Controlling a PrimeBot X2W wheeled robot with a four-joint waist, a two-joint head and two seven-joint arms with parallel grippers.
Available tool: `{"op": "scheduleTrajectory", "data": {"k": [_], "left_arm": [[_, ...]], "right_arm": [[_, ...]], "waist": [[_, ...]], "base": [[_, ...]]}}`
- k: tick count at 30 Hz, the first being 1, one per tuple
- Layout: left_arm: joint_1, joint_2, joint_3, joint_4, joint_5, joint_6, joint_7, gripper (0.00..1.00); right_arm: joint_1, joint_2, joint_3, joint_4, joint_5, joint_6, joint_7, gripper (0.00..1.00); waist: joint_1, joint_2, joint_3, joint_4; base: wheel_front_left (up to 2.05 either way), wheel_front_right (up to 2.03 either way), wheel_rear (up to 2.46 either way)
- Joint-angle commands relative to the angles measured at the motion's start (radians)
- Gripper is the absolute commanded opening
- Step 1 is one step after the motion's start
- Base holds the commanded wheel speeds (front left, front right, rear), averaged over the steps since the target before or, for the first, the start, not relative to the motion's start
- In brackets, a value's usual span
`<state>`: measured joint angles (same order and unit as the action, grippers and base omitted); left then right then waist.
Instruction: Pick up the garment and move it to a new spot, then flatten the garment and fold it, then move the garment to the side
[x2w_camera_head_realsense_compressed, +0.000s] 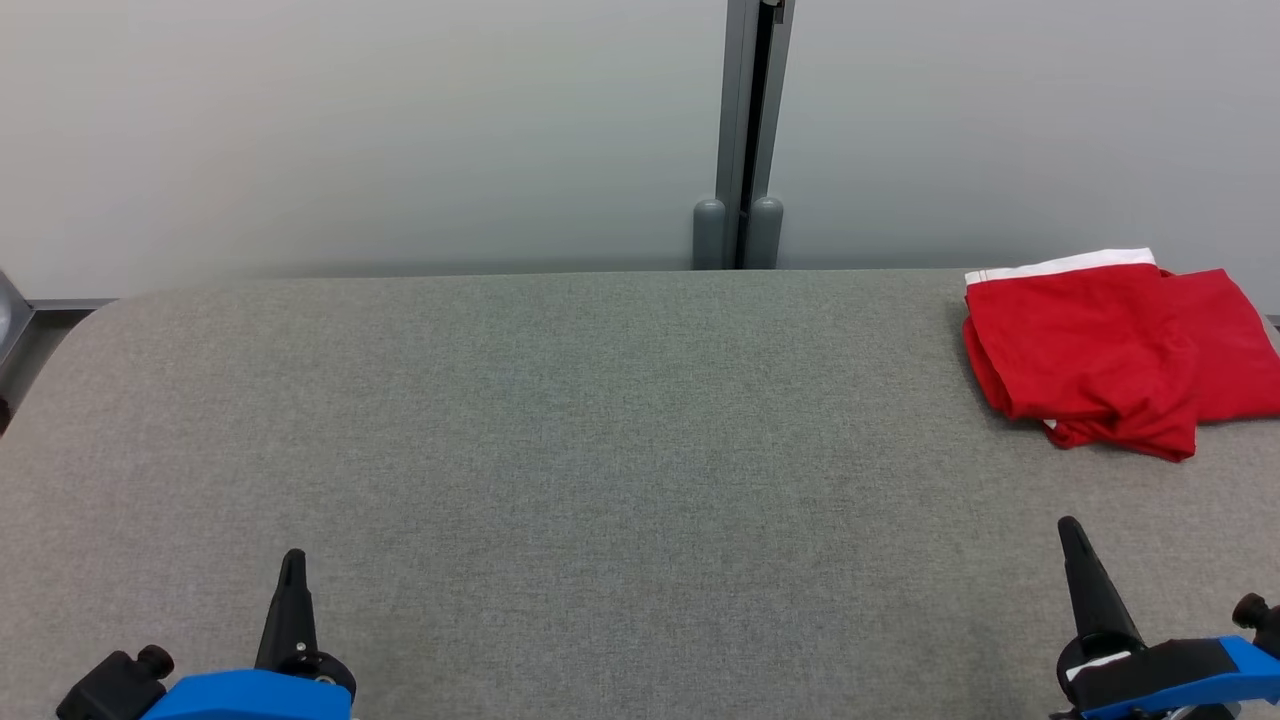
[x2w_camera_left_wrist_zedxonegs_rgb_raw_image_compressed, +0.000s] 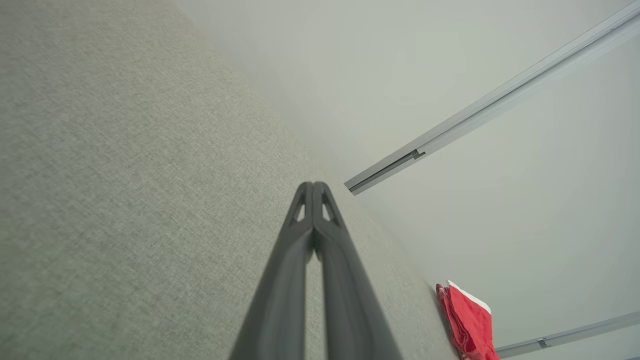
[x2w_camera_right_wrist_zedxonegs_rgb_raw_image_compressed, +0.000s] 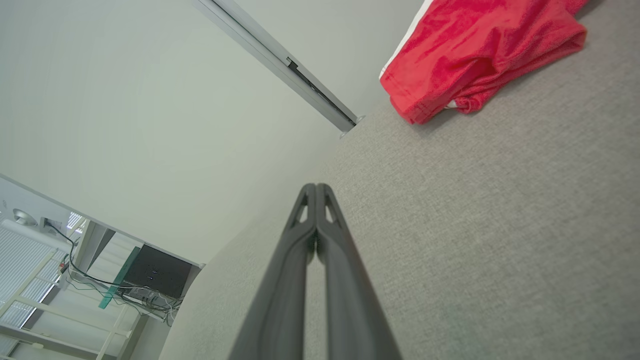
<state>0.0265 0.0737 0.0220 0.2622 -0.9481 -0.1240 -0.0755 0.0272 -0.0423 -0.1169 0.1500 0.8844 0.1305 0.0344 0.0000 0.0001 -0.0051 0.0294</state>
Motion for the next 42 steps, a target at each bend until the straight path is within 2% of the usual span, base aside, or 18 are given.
{"op": "scheduleTrajectory", "data": {"k": [1,42], "left_arm": [[-0.032,0.003,0.009,-0.014,-0.022,-0.004,0.006,0.0],[-0.1,-0.011,0.058,-0.018,-0.412,-0.008,0.117,0.0]], "right_arm": [[-0.024,-0.007,-0.001,-0.005,0.027,0.0,0.003,0.0],[-0.096,-0.01,0.001,0.055,0.451,0.0,0.051,0.0]], "waist": [[0.0,-0.0001,0.0,0.0],[0.0,-0.0001,0.004,-0.015]], "base": [[0.0,0.0,0.0],[0.0,0.0,0.0]]}}
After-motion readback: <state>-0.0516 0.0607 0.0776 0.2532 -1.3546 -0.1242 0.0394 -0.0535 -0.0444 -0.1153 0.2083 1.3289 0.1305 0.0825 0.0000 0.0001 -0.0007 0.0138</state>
